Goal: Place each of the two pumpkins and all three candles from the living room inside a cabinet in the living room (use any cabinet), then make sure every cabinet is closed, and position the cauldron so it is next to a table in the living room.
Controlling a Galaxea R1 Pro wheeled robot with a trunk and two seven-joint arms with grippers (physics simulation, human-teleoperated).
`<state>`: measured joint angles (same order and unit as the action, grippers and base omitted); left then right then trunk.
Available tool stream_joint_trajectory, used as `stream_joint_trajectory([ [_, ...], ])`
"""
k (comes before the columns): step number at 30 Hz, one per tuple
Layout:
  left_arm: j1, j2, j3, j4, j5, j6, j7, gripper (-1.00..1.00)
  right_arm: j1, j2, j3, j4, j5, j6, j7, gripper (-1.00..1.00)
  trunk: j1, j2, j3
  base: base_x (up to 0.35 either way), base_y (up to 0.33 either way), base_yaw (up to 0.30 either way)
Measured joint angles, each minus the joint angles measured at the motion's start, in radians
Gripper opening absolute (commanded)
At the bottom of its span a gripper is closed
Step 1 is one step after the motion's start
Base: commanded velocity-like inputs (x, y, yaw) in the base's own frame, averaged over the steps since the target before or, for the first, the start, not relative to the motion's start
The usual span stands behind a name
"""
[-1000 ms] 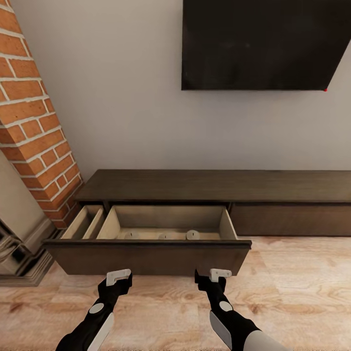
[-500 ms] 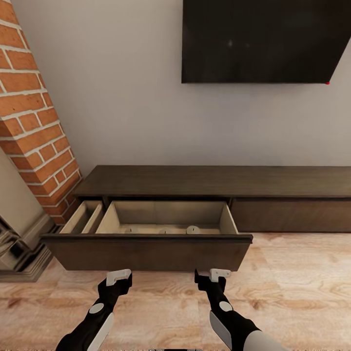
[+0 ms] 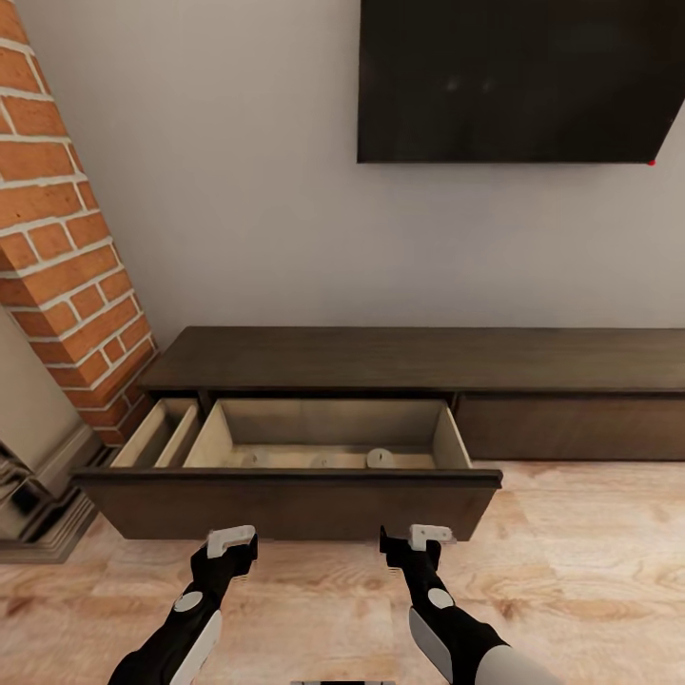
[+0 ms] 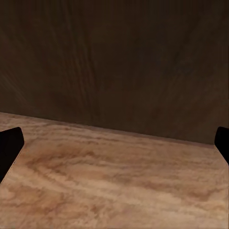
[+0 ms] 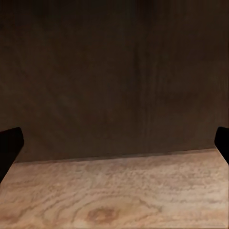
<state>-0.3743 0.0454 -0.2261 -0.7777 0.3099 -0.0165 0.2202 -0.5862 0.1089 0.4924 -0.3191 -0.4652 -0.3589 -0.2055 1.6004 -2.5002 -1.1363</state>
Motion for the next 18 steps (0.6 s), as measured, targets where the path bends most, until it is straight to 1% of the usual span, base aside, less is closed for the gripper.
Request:
stream_joint_trajectory([
  [9,0.000,0.001,-0.001,0.000,0.000,-0.001,0.000,1.00,0.000,0.000,0.000,0.000,0.002,0.000,0.000,1.00,0.000,0.000,0.000,0.305,0.011,0.000],
  [18,0.000,0.002,-0.001,0.000,0.000,-0.002,-0.001,1.00,0.001,0.000,0.002,0.001,0.000,0.000,0.000,1.00,0.000,0.000,0.000,0.222,0.000,0.000],
])
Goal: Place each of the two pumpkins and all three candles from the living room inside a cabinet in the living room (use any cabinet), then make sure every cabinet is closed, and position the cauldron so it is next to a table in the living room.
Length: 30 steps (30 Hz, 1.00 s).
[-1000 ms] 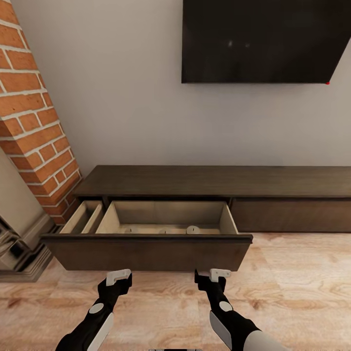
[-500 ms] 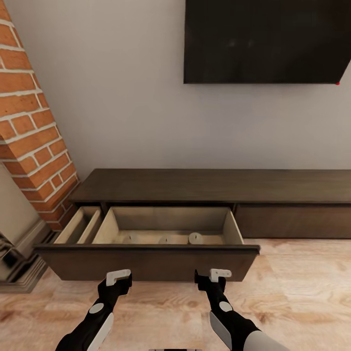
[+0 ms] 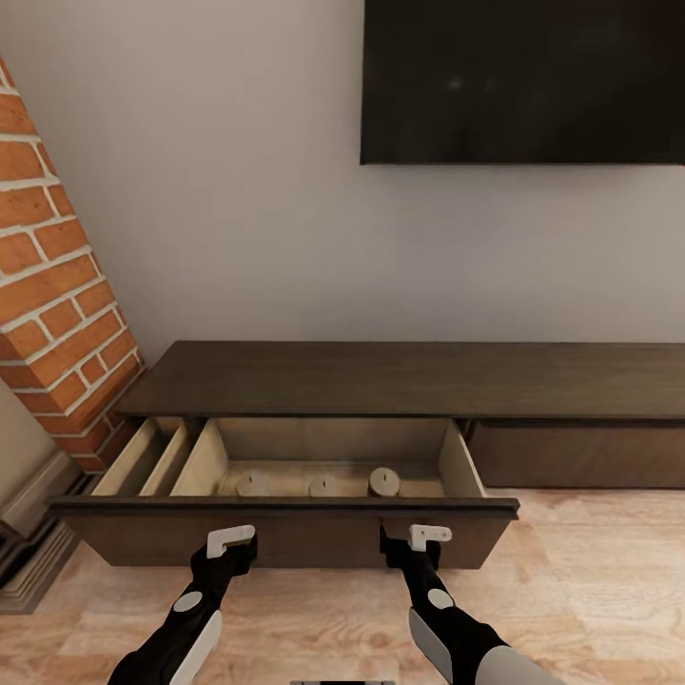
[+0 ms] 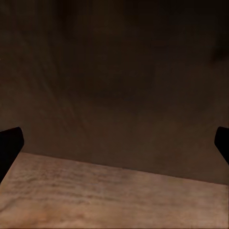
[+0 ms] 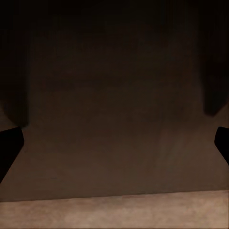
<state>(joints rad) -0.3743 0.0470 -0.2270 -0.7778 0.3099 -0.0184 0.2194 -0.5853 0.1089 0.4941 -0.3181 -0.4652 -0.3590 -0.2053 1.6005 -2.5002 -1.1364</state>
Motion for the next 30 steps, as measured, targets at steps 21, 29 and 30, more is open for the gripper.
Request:
stream_joint_trajectory([
  [21,0.000,0.001,0.000,0.000,0.000,0.001,0.000,1.00,0.000,0.000,-0.002,0.000,-0.001,-0.001,-0.001,1.00,0.000,0.000,0.000,0.224,0.000,0.000],
  [29,0.000,0.001,0.000,0.000,0.000,0.001,0.000,1.00,0.000,0.001,-0.003,0.000,0.000,0.000,-0.001,1.00,0.000,0.000,0.000,0.228,0.000,0.000],
  [30,0.000,0.001,0.000,0.000,0.000,0.001,0.000,1.00,0.000,0.001,-0.003,0.000,-0.001,-0.001,-0.001,1.00,0.000,0.000,0.000,0.228,0.000,0.000],
])
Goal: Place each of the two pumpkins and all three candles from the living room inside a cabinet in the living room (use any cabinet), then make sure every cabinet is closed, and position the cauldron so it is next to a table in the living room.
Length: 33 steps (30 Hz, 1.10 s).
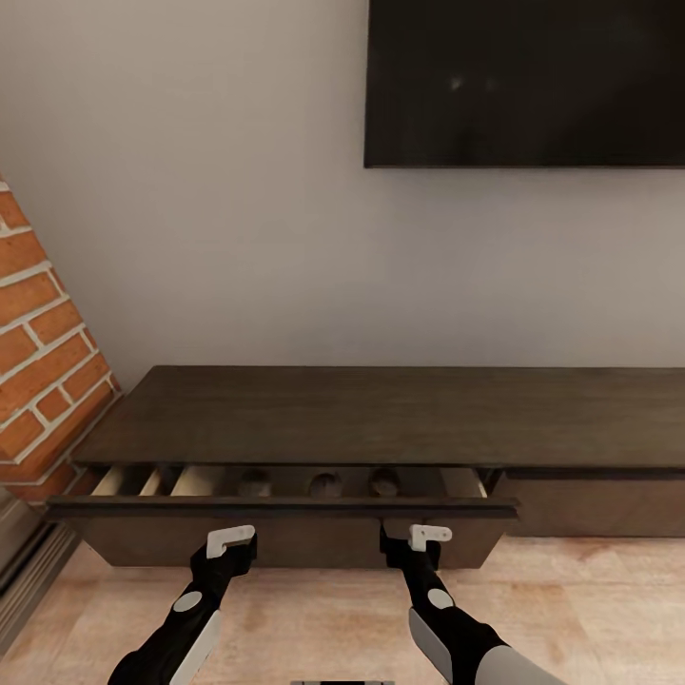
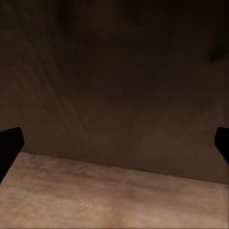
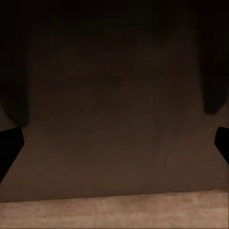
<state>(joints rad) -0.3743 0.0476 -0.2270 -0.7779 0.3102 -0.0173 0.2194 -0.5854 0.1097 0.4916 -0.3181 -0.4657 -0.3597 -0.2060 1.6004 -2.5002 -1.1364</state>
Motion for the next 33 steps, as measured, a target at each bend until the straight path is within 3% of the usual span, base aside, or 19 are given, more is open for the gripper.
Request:
stream_joint_trajectory([
  [21,0.000,0.001,0.000,0.000,0.000,-0.001,0.000,1.00,-0.001,0.001,0.001,-0.001,0.004,0.000,0.000,1.00,0.000,0.000,0.000,0.147,0.013,0.000],
  [33,0.000,0.001,0.001,0.000,0.000,-0.002,0.000,1.00,-0.001,0.000,0.001,-0.001,0.005,0.000,0.000,1.00,0.000,0.000,0.000,-0.057,0.003,0.000],
])
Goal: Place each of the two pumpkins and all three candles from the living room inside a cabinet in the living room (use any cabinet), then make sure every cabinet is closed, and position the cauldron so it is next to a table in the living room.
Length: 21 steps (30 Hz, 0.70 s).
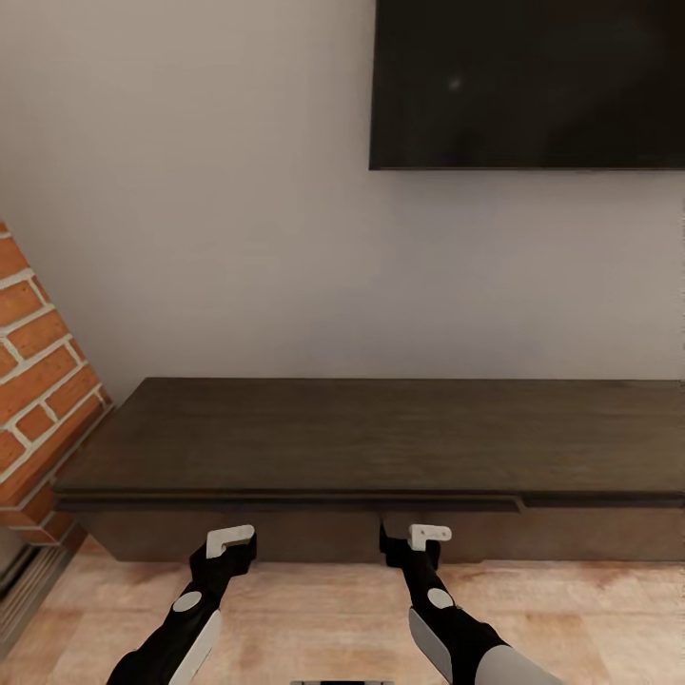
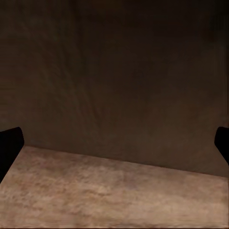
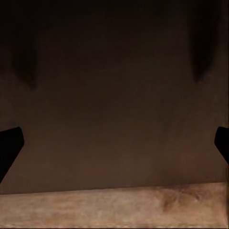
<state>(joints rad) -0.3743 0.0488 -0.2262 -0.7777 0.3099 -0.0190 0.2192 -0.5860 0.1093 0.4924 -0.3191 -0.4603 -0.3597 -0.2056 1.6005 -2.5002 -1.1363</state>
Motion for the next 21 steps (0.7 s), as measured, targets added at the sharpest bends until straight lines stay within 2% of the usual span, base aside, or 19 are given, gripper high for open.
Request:
stream_joint_trajectory([
  [13,0.000,0.000,0.001,0.000,0.001,0.008,0.001,1.00,0.000,0.000,0.000,0.000,0.000,0.006,0.000,1.00,0.000,0.000,0.000,-0.311,0.000,0.000],
  [15,0.000,0.000,0.001,0.000,0.001,0.013,0.000,1.00,-0.001,0.002,0.000,-0.001,-0.001,0.019,0.000,1.00,0.000,0.000,0.000,-0.249,0.000,0.000],
  [17,0.000,-0.001,0.001,-0.001,0.003,0.034,-0.001,1.00,-0.001,0.004,-0.001,-0.004,-0.002,0.066,0.000,1.00,0.000,0.000,0.000,-0.234,0.000,0.000],
  [18,0.000,-0.001,0.001,-0.004,0.006,0.068,-0.001,1.00,-0.002,0.004,-0.001,-0.007,-0.004,0.112,-0.001,1.00,0.000,0.000,0.000,-0.141,0.024,0.000],
  [19,-0.001,0.000,0.002,-0.018,0.009,0.144,-0.002,1.00,-0.003,0.004,-0.002,-0.011,-0.007,0.186,-0.004,1.00,0.000,0.000,0.000,-0.113,0.036,0.000],
  [20,-0.001,0.001,0.002,-0.025,0.010,0.176,-0.002,1.00,-0.004,0.004,-0.003,-0.012,-0.008,0.213,-0.004,1.00,0.000,0.000,0.000,-0.058,0.024,0.000],
  [21,-0.001,0.001,0.004,-0.055,0.012,0.274,-0.002,1.00,-0.008,0.004,-0.009,-0.014,-0.009,0.285,-0.007,1.00,0.000,0.000,0.000,-0.046,0.019,0.000],
])
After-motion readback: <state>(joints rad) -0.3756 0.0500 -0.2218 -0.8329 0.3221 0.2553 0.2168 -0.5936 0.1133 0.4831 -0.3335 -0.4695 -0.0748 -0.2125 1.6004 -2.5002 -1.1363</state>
